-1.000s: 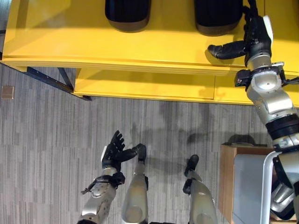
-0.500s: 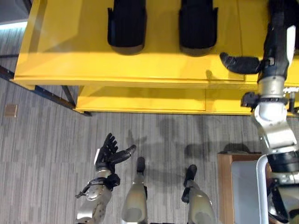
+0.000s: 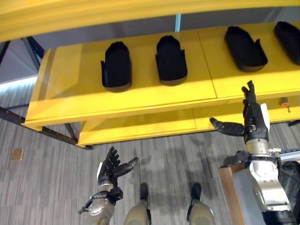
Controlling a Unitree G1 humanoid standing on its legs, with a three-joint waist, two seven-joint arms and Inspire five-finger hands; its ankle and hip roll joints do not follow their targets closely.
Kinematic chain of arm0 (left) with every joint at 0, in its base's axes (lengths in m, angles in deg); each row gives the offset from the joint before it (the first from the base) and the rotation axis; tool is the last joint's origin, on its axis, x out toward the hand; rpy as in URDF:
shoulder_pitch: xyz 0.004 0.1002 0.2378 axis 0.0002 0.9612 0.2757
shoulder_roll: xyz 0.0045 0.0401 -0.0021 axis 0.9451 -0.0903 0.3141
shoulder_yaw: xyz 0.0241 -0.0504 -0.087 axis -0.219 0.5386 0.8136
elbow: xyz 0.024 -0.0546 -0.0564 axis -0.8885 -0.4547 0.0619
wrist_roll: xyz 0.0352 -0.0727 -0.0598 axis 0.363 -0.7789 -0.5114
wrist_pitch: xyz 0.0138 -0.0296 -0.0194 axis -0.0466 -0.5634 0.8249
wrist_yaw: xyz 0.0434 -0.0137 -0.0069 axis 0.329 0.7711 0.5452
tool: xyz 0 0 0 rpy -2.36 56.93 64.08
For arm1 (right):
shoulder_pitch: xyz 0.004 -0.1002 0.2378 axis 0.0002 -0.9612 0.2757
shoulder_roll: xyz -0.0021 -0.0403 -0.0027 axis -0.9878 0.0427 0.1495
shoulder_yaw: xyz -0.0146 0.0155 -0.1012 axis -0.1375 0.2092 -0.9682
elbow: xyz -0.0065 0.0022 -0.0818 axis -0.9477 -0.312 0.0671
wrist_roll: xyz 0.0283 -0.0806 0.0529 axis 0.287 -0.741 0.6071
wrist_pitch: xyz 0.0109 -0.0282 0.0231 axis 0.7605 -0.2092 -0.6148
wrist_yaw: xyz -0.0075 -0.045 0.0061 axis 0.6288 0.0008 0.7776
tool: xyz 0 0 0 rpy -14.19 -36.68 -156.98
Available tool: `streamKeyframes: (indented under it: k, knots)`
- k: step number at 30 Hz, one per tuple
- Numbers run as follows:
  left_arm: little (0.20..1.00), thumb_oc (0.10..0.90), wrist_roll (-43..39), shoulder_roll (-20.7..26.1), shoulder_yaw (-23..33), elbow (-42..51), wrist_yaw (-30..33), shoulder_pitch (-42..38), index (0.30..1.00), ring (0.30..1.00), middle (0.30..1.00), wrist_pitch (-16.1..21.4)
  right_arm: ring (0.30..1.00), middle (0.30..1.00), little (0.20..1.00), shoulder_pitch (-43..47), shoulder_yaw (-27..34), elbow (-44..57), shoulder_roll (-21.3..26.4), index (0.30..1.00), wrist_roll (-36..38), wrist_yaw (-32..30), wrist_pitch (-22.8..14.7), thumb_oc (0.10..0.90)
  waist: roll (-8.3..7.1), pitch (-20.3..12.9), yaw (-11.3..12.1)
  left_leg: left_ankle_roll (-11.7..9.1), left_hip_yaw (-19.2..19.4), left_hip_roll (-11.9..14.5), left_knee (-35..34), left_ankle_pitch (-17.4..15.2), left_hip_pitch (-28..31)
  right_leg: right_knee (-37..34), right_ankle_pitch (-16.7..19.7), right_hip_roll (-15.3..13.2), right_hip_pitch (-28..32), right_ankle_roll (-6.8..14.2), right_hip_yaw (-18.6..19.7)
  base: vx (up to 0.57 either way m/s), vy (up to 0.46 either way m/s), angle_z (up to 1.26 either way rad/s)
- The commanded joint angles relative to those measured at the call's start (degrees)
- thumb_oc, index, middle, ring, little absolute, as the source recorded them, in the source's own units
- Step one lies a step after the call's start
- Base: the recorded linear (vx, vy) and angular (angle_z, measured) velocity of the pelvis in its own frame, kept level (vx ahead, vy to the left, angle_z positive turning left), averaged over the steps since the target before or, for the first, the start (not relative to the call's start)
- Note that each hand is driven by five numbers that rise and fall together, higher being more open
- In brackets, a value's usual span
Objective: Move parts from the plastic box to the shelf.
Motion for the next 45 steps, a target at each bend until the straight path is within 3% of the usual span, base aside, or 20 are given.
streamKeyframes:
  k: [1,13,16,19,21,22,23,25,26,27,29,31,33,36,45]
  knots:
    - [1.0,0.9,1.8,2.1,2.6,2.9,-1.8,0.7,1.0,1.0,1.0,3.7,1.0,1.0,1.0,1.8,-1.3,3.1,0.8,1.0,3.8,3.7,-6.0,0.9,-2.57,-7.1,0.3,1.6,-0.4,-0.1,-0.5,-5.6,3.9,1.3,2.0,-2.2,-1.7,1.5,0.5,0.02,0.04,-0.04]
    - [1.0,0.9,3.0,2.4,4.1,6.6,-2.5,-0.3,1.0,1.0,1.0,5.3,1.0,1.0,1.0,-2.5,-5.0,-0.6,-3.3,1.0,8.5,8.3,-5.2,0.9,-3.55,-7.8,0.3,4.5,1.4,-3.9,-0.1,-8.4,6.9,1.0,4.9,-5.2,-1.1,3.4,3.8,0.01,0.09,-0.11]
    - [1.0,0.9,2.9,3.1,3.3,6.6,-2.1,-2.9,1.0,1.0,1.0,6.1,1.0,1.0,1.0,-2.8,-5.5,-0.6,-5.1,1.0,10.0,8.3,-5.9,0.9,-4.6,-6.3,-0.3,5.6,2.2,-6.0,0.7,-9.1,5.8,0.4,8.4,-6.7,-2.9,4.4,6.0,-0.06,0.151,-0.07]
    - [1.0,0.9,2.4,4.0,3.7,6.4,-1.2,-4.7,1.0,1.0,1.0,6.9,1.0,1.0,1.0,-1.3,-6.9,-1.2,-5.4,1.0,10.4,8.4,-6.1,0.9,-5.33,-4.5,-0.4,6.0,3.9,-6.4,1.5,-9.2,4.0,-0.8,12.3,-6.7,-6.1,5.4,7.3,-0.11,0.076,-0.22]
    - [1.0,0.9,2.1,4.9,4.8,6.6,-0.5,-5.8,1.0,1.0,1.0,7.5,1.0,1.0,1.0,0.8,-8.5,-2.0,-5.4,1.0,11.0,8.3,-6.2,0.9,-4.89,-3.2,1.0,6.0,6.6,-5.4,2.0,-9.1,3.3,0.1,12.1,-7.1,-8.5,5.3,3.6,-0.1,0.057,-0.62]
    - [1.0,0.9,1.7,5.1,5.3,6.8,-0.2,-6.0,1.0,1.0,1.0,7.7,1.0,1.0,1.0,1.6,-9.2,-2.0,-5.2,1.0,11.1,8.4,-6.2,0.9,-4.4,-2.7,1.7,5.9,7.9,-4.6,2.1,-9.1,3.1,1.0,10.9,-8.0,-8.5,4.9,-1.0,-0.09,0.089,-1.16]
    - [1.0,0.9,0.8,5.5,6.0,7.1,0.3,-6.7,1.0,1.0,1.0,8.0,1.0,1.0,1.0,3.6,-10.3,-2.3,-4.7,1.0,10.8,8.0,-6.3,0.9,-3.19,-2.1,3.5,5.4,10.8,-2.4,2.4,-9.6,3.6,5.3,6.5,-9.3,-6.5,4.5,-9.5,-0.1,0.062,-1.58]
    - [1.0,0.9,0.1,5.5,6.2,7.3,0.4,-6.9,1.0,1.0,1.0,8.1,1.0,1.0,1.0,4.0,-10.3,-2.4,-4.6,1.0,10.9,7.9,-6.2,0.9,-3.15,-1.8,3.5,5.4,11.9,-1.9,2.6,-9.4,3.6,8.6,4.8,-9.7,-6.1,3.9,-10.4,-0.07,-0.007,-1.63]
    - [1.0,0.9,-0.9,5.6,5.8,7.2,0.7,-7.5,1.0,1.0,1.0,7.9,1.0,1.0,1.0,3.9,-9.9,-2.2,-4.6,1.0,10.5,7.9,-5.8,0.9,-3.42,-1.9,2.8,5.3,13.1,-1.2,3.2,-9.1,3.0,12.7,2.2,-8.1,-5.9,3.0,-7.4,-0.05,-0.123,-0.66]
    - [1.0,0.9,-1.0,5.6,5.7,7.0,0.6,-7.6,1.0,1.0,1.0,7.7,1.0,1.0,1.0,3.8,-9.6,-2.2,-4.6,1.0,10.4,7.9,-5.7,0.9,-3.7,-1.9,2.7,5.1,13.5,-0.9,3.5,-9.1,2.7,12.2,1.6,-7.0,-5.6,2.8,-5.6,-0.06,-0.184,-0.13]
    - [1.0,0.9,-1.2,5.7,6.1,7.2,0.4,-7.5,1.0,1.0,1.0,8.0,1.0,1.0,1.0,4.4,-9.6,-2.0,-4.6,1.0,10.3,7.7,-5.7,0.9,-3.79,-1.7,2.9,4.6,14.6,-0.4,3.3,-9.1,3.1,10.2,2.8,-6.7,-5.8,3.0,-5.7,-0.01,-0.129,-0.31]
    - [1.0,0.9,-0.9,5.2,6.7,7.1,-0.1,-6.5,1.0,1.0,1.0,7.7,1.0,1.0,1.0,3.1,-8.9,-1.1,-4.3,1.0,10.3,7.9,-5.7,0.9,-4.23,-2.2,2.9,3.6,15.5,0.4,3.9,-9.2,3.3,6.5,1.5,-5.5,-3.9,2.9,-7.1,0.05,-0.182,-0.51]
    - [1.0,0.9,-1.0,4.2,6.4,6.8,-0.5,-5.8,1.0,1.0,1.0,7.6,1.0,1.0,1.0,2.8,-8.6,-1.2,-3.8,1.0,10.3,7.8,-5.5,0.9,-4.22,-3.2,2.1,2.3,16.7,2.3,3.8,-8.3,3.9,3.8,1.4,-3.2,-3.1,2.4,-6.3,0.09,-0.266,-0.47]
    - [1.0,0.9,-1.4,3.1,6.1,7.4,-2.1,-3.9,1.0,1.0,1.0,7.2,1.0,1.0,1.0,0.1,-6.6,0.1,-3.3,1.0,11.6,8.2,-5.7,0.9,-3.21,-4.0,0.0,-0.2,18.9,5.9,3.2,-6.0,4.6,0.6,0.4,0.1,-2.4,1.4,-5.8,0.1,-0.309,-0.42]
    - [1.0,0.9,-0.1,2.0,4.3,7.0,-3.1,-3.9,1.0,1.0,1.0,6.8,1.0,1.0,1.0,-3.3,-3.9,1.4,-3.1,1.0,12.9,7.0,-7.0,0.9,-0.03,-4.1,-3.1,-4.6,20.6,11.6,1.4,1.7,5.1,-2.7,-1.9,6.2,-1.7,-1.7,-4.3,0.04,-0.191,-0.31]
